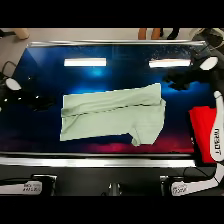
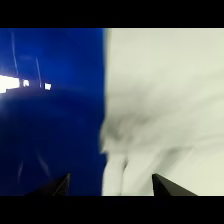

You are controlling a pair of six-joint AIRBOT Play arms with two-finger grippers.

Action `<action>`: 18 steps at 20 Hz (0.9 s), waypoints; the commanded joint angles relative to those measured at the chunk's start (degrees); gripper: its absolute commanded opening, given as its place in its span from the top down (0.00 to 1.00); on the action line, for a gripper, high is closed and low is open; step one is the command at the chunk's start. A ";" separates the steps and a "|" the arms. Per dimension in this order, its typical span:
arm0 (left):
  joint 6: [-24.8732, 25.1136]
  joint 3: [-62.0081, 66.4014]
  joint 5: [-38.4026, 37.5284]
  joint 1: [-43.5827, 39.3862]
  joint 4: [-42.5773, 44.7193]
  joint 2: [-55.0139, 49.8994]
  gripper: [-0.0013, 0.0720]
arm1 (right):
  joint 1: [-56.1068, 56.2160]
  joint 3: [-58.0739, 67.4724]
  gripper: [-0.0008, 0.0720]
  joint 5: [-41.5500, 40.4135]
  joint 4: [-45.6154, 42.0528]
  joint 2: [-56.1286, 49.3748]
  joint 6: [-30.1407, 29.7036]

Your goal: Fold the shirts.

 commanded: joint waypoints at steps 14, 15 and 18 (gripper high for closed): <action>6.99 -38.49 14.60 0.61 -13.14 14.32 0.19 | -7.26 -33.46 0.41 6.93 -3.87 16.11 -5.66; 6.29 -38.47 16.26 -0.35 -13.14 14.08 0.22 | -7.26 -33.48 0.41 6.88 -3.91 16.11 -5.90; 5.05 -38.47 18.38 -2.12 -13.14 14.05 0.58 | -7.26 -33.73 0.41 5.99 -3.89 16.09 -6.51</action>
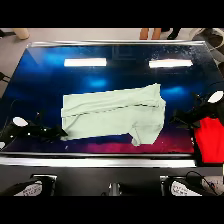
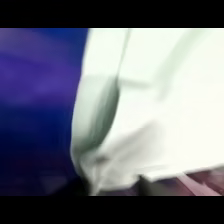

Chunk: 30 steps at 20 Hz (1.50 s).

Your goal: Fold the shirts.

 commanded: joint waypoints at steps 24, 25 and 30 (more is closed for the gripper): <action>0.90 54.86 2.89 -1.66 3.23 20.85 0.95 | 7.87 29.35 0.95 -24.50 -3.34 20.79 -6.03; 0.85 63.84 5.22 -1.66 6.16 22.32 0.95 | 7.87 34.91 0.95 -26.91 -6.62 25.14 -5.88; -5.16 81.70 1.77 -1.66 14.43 27.26 0.95 | 7.87 41.79 0.95 -26.75 -10.49 40.81 -4.79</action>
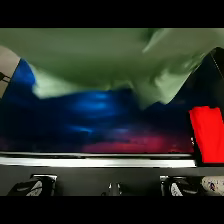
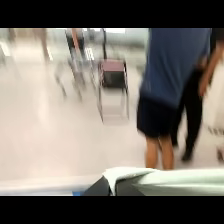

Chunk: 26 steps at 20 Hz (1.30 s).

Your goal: Fold the shirts.

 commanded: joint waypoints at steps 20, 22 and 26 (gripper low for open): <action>-0.13 -21.16 -17.77 -0.11 6.95 -42.18 0.95 | 0.07 -4.48 0.95 28.13 8.76 -48.52 5.46; -0.11 -17.90 -16.44 -0.09 5.73 -48.02 0.95 | 0.07 -4.48 0.95 19.96 13.90 -52.98 6.54; -0.13 -13.55 -7.02 -0.09 4.11 -52.00 0.94 | 0.07 -4.48 0.95 7.02 21.18 -56.89 7.13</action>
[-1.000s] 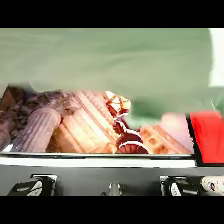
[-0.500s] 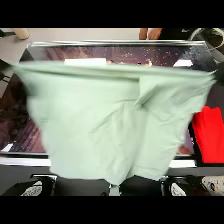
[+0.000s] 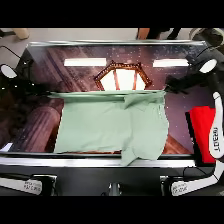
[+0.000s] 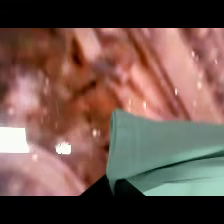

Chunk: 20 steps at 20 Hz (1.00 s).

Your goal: Fold the shirts.

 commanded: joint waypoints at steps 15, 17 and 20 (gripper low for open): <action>1.90 -13.27 -13.94 0.39 -5.75 -2.75 0.57 | 2.93 -18.95 0.72 14.25 -6.58 1.33 5.31; 1.92 -10.71 -17.27 1.25 -4.50 -1.55 0.24 | 2.62 -16.39 0.38 17.49 -7.13 3.87 2.40; 0.63 -13.18 -19.39 4.00 0.96 4.59 0.27 | -1.90 -18.25 0.32 21.49 -11.65 11.72 2.16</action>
